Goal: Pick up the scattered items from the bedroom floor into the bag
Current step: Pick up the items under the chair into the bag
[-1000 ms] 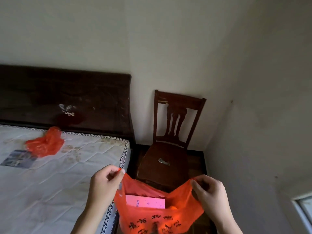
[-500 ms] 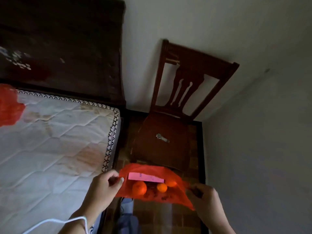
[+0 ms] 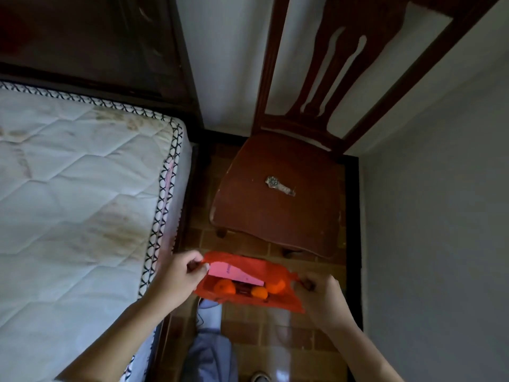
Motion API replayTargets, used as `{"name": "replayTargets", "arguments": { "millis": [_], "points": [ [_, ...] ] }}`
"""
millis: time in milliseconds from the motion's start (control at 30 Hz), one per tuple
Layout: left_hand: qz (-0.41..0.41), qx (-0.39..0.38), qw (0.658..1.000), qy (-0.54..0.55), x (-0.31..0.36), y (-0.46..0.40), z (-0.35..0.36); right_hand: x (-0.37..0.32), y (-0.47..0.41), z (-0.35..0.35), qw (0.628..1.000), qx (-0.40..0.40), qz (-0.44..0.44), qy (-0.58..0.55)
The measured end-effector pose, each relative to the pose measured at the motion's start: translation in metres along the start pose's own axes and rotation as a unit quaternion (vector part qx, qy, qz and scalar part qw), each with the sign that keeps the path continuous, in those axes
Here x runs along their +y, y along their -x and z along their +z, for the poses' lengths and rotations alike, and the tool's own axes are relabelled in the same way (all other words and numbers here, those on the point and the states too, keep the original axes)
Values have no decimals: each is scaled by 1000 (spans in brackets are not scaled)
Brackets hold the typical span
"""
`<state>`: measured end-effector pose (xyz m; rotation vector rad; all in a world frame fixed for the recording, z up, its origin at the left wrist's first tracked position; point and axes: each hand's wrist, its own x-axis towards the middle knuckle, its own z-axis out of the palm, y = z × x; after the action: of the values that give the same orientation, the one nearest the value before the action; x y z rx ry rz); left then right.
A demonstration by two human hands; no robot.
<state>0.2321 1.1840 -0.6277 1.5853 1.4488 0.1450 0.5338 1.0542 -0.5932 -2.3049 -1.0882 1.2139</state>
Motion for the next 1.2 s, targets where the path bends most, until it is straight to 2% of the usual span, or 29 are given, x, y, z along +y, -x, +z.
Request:
{"name": "replayTargets", "arguments": {
  "millis": [300,433,567,733,800,867,967,1033,1133,1200],
  "points": [
    [15,45,998,-44,-90,-43,94,92,-63,94,999,-22,25,-5],
    [43,47,998,-23,-126,-68,117,120,-93,113,1000,-7,-8,16],
    [91,34,995,-33,-150,-94,130,145,-131,130,992,-5,-76,101],
    [151,13,987,-50,-199,-138,155,177,-173,168,966,9,-155,208],
    [177,15,981,-84,-213,-155,174,189,-190,195,944,7,-198,262],
    [195,8,975,-111,-226,-169,193,195,-206,225,926,-21,-229,301],
    [214,11,967,-139,-248,-194,208,200,-242,263,905,-87,-243,338],
    [221,28,963,-148,-260,-207,216,204,-270,279,894,-97,-244,362],
    [238,-18,959,-154,-269,-215,241,212,-301,285,887,-100,-232,387],
    [243,-17,955,-170,-280,-217,257,216,-313,283,887,-98,-238,384]
  ]
}}
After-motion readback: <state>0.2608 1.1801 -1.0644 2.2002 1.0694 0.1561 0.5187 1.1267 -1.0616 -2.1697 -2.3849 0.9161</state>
